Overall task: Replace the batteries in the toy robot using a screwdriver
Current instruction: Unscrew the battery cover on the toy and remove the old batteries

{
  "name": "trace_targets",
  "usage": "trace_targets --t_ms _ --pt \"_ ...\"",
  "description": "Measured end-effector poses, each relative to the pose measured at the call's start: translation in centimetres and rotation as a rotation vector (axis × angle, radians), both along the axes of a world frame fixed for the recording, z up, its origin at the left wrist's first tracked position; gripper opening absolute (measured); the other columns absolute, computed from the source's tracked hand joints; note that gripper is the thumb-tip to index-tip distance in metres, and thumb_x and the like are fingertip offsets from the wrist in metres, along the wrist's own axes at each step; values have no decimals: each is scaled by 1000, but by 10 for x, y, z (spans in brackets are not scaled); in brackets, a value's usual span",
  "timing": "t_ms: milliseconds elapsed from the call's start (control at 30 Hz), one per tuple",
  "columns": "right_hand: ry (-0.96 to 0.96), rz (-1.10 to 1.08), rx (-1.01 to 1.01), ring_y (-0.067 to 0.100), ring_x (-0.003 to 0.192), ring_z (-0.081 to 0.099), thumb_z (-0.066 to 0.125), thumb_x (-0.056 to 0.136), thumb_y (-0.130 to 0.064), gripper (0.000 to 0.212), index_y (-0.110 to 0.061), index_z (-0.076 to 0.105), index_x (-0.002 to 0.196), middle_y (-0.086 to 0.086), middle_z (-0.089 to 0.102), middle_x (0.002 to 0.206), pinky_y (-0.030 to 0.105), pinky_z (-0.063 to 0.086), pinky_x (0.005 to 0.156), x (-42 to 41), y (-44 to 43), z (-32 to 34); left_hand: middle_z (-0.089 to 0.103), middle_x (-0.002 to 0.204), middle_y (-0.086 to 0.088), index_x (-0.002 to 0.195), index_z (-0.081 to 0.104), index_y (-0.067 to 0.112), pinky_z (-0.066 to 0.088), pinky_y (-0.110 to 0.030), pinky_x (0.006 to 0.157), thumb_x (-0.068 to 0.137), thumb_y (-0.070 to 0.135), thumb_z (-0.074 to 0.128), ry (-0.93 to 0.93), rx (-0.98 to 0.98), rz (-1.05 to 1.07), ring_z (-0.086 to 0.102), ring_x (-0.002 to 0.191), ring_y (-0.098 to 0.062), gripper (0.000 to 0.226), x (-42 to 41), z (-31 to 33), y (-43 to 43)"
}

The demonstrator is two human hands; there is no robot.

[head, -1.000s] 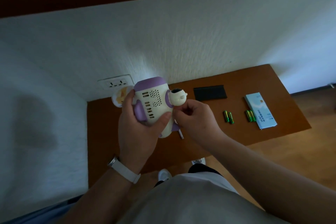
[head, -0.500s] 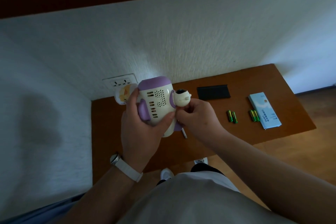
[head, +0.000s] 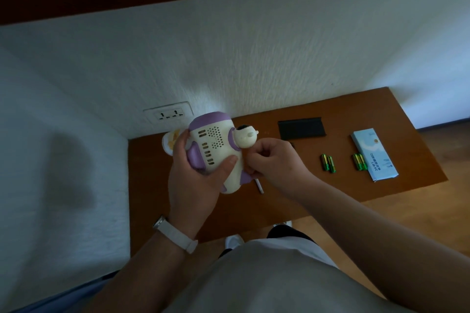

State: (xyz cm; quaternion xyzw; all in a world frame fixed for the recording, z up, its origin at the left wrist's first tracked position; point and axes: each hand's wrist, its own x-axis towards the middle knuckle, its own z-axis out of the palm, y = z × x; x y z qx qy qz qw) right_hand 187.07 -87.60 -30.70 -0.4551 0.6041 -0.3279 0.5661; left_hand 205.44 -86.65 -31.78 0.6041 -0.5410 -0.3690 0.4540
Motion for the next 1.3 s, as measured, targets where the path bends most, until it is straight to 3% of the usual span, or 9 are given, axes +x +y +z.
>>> trace_targets --t_ms 100,167,267,533,633,800,1100,1233,1300 --pt "95 -12 29 15 67 69 64 89 -12 6 -12 67 83 2 70 72 30 61 66 -10 -4 -27 64 113 34 137 42 35 59 -19 67 61 58 84 144 99 50 67 100 5 90 6 -8 -1" --pt "219 -13 77 21 71 69 65 89 -17 6 -17 66 83 2 71 74 38 61 70 -17 -8 -53 68 114 23 138 44 30 60 -22 68 62 50 90 249 159 81 70 100 -3 91 12 -15 -2" --pt "344 34 204 27 78 69 65 89 -21 4 -21 64 85 6 70 84 43 60 74 -24 -14 -92 69 115 20 139 46 27 59 -20 67 62 40 87 310 198 131 70 102 -3 89 23 -23 1" --pt "319 -119 303 25 82 72 62 92 -25 9 -21 65 86 0 72 78 45 60 75 -34 -27 -139 67 122 8 140 48 25 59 -19 68 65 36 85 286 223 180 68 107 -6 84 41 -40 17" --pt "304 -120 310 21 80 72 61 92 -26 8 -22 65 88 -2 73 77 41 59 74 -37 -25 -143 67 119 13 140 48 25 58 -17 67 66 35 84 295 227 178 67 106 -4 83 42 -44 21" --pt "246 -159 290 19 81 72 58 94 -21 9 -18 66 91 0 72 82 41 61 80 -43 -20 -136 68 119 13 135 49 35 59 -20 68 65 36 84 371 264 157 68 107 -7 78 34 -45 20" --pt "190 -69 95 5 70 68 56 93 -27 20 -40 66 81 -11 71 79 14 51 57 -33 0 -60 71 117 13 141 46 29 61 -27 69 71 32 88 471 256 52 72 103 -13 81 13 -36 5" --pt "106 -20 108 6 74 67 58 94 -26 18 -39 67 87 -8 70 84 17 54 62 -22 14 -24 70 120 11 138 48 35 61 -29 70 64 36 88 522 223 -28 71 107 -15 84 0 -26 4" --pt "45 1 129 9 86 67 58 95 -25 16 -36 63 106 -7 69 96 21 57 72 -17 21 -8 69 121 14 128 52 45 61 -28 72 64 37 91 529 199 -76 69 110 -13 75 -5 -21 2"
